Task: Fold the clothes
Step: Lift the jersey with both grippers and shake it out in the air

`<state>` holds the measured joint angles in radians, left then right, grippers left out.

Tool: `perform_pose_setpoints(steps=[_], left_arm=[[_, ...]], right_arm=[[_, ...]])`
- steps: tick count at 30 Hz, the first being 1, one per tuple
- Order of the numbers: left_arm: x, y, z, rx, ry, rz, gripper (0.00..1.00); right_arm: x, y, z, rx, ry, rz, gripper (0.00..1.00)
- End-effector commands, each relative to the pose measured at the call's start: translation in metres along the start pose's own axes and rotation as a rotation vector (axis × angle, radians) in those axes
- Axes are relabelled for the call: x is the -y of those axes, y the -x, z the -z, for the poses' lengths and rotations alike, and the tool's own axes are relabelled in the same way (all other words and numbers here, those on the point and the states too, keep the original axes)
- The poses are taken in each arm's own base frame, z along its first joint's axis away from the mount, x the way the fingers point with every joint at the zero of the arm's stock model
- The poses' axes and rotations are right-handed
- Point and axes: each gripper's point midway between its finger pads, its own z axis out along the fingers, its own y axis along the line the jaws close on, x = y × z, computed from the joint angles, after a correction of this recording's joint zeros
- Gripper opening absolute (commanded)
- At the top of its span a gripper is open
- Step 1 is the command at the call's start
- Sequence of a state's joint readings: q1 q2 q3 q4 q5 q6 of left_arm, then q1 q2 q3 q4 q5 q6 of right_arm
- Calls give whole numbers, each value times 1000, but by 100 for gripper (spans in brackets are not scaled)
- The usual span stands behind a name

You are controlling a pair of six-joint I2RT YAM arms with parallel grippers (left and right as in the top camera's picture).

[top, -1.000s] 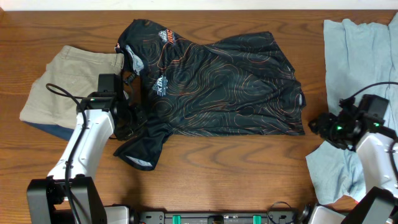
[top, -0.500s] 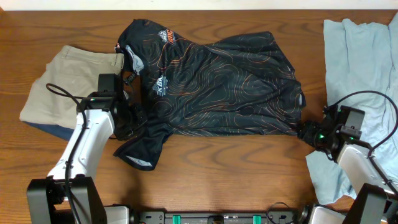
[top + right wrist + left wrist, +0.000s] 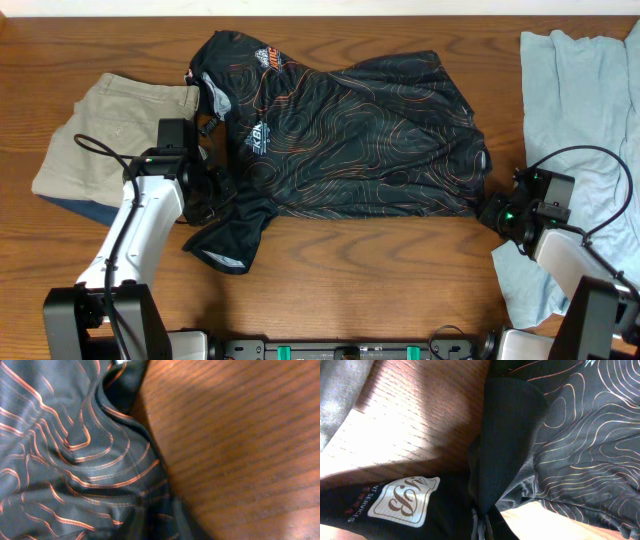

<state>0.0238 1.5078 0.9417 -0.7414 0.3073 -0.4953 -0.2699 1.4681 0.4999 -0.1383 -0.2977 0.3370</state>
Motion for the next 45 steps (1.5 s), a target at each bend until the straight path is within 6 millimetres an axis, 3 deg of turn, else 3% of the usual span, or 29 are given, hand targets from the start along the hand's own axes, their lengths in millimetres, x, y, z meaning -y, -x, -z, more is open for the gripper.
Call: perform_pose_setpoints(steps=[1,9,14,18,24,33,40,45], left_arm=[[-2,-2,-1,-6,14,-17,6],[-2,-2,-1,-6,14,-29,6],[3,2,8,17,1,-120,6],[17,14,35,98,-34,-197,6],[36,36,109,320,-51,-247,6],[72,34,254,680,-230,-307,6],[93,14,361,944,-365,-360,6],[101,6,404,1054,-421,-382,6]], right_arm=[[14,-28,-12,-90,-60,-48,1],[-12,-16,4,-97,52,-52,1],[-36,18,46,-103,55,-3,1],[-64,54,95,-73,61,80,1],[-87,98,173,12,-19,167,1],[-115,156,297,298,-46,203,1],[-131,176,392,579,-32,217,1],[-130,183,436,722,-56,188,1]])
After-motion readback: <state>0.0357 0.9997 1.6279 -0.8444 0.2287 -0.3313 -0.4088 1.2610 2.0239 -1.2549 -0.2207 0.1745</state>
